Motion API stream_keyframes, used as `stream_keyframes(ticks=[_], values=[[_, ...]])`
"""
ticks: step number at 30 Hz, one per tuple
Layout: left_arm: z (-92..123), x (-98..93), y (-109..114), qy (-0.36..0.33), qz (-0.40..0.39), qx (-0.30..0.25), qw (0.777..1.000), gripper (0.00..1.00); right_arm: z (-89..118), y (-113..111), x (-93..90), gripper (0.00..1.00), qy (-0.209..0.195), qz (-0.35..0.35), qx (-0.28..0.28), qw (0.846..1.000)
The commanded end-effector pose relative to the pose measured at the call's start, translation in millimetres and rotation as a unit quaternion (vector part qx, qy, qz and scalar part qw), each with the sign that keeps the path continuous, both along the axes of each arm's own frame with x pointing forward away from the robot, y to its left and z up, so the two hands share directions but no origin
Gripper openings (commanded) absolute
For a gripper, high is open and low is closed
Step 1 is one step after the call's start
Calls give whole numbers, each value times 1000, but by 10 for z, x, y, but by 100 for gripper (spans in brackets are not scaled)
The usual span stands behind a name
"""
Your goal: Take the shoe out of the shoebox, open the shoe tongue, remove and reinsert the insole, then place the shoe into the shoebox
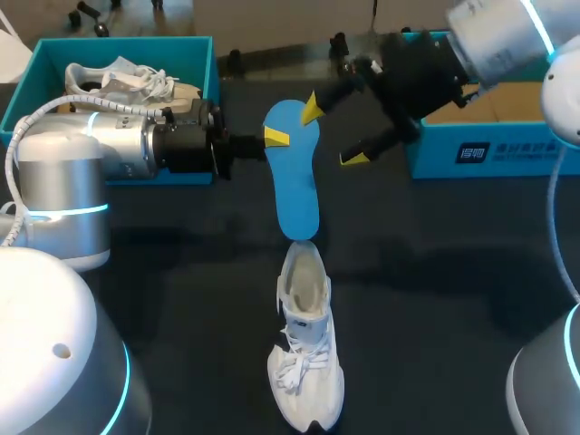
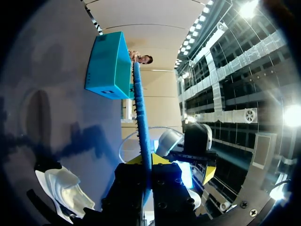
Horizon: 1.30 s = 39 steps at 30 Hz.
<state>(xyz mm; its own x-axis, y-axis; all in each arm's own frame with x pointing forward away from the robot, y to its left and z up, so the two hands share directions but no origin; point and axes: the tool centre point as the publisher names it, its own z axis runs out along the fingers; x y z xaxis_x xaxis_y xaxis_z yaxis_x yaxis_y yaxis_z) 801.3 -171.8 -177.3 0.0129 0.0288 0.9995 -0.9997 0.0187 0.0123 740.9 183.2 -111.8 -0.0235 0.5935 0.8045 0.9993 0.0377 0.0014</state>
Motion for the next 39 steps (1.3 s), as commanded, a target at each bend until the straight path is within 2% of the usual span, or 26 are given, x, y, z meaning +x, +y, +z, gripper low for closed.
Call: stream_keyframes(ticks=[1, 13, 18, 21, 25, 30, 33, 36, 37, 39], values=[[-4, -4, -5, 0, 1, 0, 1000, 0, -121, -161, -126, 100, -45, -7, 134, 990], [-4, -4, -5, 0, 1, 0, 1000, 0, -282, -285, 31, 100, -53, 6, 234, 971], [57, 49, 16, -31, -5, -23, 999, 0, -320, -287, 83, 100, -48, 9, 241, 969], [132, 82, 37, -74, -8, -36, 997, 0, -323, -290, 110, 100, -43, 11, 247, 968], [258, 77, 79, -165, -3, -40, 986, 0, -325, -291, 121, 100, -35, 13, 261, 965], [341, 52, 148, -301, -2, -41, 953, 0, -325, -291, 121, 100, -35, 13, 261, 965], [370, 70, 172, -385, 11, -47, 922, 0, -325, -291, 121, 100, -35, 13, 261, 965], [394, 62, 209, -483, 29, -57, 873, 0, -325, -291, 121, 100, -35, 13, 261, 965], [400, 59, 216, -533, 39, -60, 843, 0, -325, -291, 121, 100, -35, 13, 261, 965], [391, 48, 225, -588, 36, -72, 805, 0, -325, -291, 121, 100, -35, 13, 261, 965]])
